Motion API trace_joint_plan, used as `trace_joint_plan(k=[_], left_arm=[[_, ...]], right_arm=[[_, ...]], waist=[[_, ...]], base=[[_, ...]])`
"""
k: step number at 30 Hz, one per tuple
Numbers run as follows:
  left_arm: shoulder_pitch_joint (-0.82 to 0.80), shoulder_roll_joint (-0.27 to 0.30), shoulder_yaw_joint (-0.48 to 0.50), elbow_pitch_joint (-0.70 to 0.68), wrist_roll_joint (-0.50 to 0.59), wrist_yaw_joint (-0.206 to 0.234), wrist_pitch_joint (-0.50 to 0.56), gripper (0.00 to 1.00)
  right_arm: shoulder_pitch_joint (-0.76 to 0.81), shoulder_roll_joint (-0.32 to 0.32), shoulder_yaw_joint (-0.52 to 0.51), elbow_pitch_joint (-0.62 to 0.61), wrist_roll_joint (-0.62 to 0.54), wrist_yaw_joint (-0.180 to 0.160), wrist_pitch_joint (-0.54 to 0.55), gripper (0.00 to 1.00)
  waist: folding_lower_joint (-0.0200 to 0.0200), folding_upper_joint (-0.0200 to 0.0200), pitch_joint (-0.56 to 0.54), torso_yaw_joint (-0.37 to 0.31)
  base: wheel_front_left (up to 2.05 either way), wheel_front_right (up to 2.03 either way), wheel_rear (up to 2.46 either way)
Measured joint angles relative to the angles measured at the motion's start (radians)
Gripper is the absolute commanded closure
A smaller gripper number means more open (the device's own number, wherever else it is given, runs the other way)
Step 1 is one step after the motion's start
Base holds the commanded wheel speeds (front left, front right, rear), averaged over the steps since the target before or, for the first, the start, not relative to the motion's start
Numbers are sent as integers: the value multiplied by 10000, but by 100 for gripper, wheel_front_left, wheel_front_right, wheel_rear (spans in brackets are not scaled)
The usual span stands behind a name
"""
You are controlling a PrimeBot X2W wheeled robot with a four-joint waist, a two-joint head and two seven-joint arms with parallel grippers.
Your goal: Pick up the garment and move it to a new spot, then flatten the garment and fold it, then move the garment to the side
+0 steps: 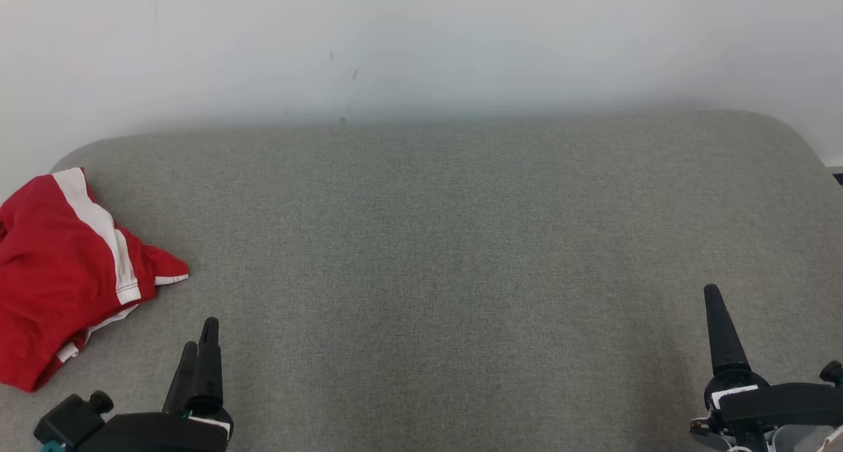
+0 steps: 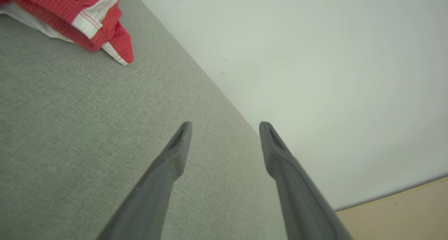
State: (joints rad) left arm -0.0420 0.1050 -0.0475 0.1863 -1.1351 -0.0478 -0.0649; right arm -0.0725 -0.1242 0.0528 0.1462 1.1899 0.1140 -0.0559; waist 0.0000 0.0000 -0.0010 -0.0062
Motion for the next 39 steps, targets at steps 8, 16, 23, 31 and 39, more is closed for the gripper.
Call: trace_joint_plan(k=[8, 16, 23, 31, 39], left_arm=[[1, 219, -324, -150, 1745, 405, -270, 0], [1, 341, -539, -345, 3191, 652, -568, 0], [1, 368, -660, -525, 4238, 815, -802, 0], [1, 378, -763, -702, 5313, 955, -1057, 0], [2, 405, -888, -890, 6431, 1108, -1365, 0]], right_arm=[[-53, -449, 466, -136, -1950, -422, -316, 0], [-221, -711, 903, -355, -3423, -686, -606, 0], [-222, -853, 1185, -483, -4529, -884, -878, 0], [-242, -1043, 1354, -579, -5528, -1057, -1137, 0], [-258, -1174, 1605, -740, -6560, -1154, -1430, 0]], waist=[[0, 0, -3, -17], [0, 0, -2, -55], [0, 0, -7, -81], [0, 0, -15, -92], [0, 1, -26, -105]], base=[[0, 0, 0], [0, 0, 0], [0, 0, 0], [0, 0, 0], [0, 0, 0]])
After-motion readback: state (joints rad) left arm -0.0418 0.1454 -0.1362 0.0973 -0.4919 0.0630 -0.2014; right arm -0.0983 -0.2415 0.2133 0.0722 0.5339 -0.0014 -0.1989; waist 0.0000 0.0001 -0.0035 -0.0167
